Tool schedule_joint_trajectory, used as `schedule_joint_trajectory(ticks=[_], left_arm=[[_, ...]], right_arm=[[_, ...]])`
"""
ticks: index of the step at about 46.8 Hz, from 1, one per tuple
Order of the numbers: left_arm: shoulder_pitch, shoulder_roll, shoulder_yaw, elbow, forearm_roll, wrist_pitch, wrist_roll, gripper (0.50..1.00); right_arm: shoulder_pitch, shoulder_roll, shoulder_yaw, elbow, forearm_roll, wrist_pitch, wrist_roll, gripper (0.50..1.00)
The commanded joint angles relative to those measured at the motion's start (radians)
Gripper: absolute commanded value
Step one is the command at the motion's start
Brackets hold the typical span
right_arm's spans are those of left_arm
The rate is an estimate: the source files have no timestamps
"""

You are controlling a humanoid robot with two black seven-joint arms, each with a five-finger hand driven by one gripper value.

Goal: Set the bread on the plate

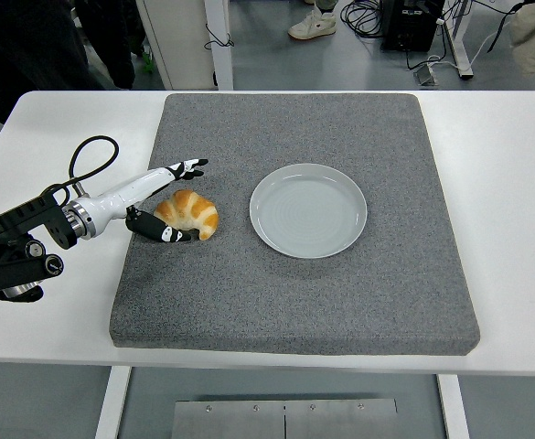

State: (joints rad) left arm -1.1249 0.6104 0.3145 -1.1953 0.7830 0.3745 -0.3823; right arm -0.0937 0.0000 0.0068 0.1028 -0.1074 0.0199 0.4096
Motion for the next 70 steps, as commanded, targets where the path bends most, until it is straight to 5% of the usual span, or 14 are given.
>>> schedule_joint_trajectory(ticks=[1, 7, 29, 46, 70], left_arm=[[0.002, -0.005, -0.008, 0.003, -0.001, 0.0, -0.001, 0.875], [0.016, -0.006, -0.018, 0.005, -0.001, -0.002, 0.0, 0.808], [0.036, -0.043, -0.023, 0.049, -0.002, -0.005, -0.004, 0.796], [0.023, -0.032, -0.044, 0.049, -0.002, -0.005, -0.009, 0.5], [-0.056, 0.043, -0.071, 0.048, 0.001, -0.023, -0.009, 0.5]], right_arm=[[-0.004, 0.0, 0.001, 0.0, 0.002, 0.0, 0.0, 1.0], [-0.011, 0.0, -0.001, 0.0, 0.0, 0.0, 0.0, 1.0], [-0.029, 0.0, -0.001, -0.026, 0.0, 0.0, 0.0, 1.0], [-0.031, 0.0, -0.001, -0.026, 0.002, 0.0, 0.0, 1.0], [-0.023, 0.0, -0.001, -0.026, 0.002, 0.0, 0.0, 1.0]])
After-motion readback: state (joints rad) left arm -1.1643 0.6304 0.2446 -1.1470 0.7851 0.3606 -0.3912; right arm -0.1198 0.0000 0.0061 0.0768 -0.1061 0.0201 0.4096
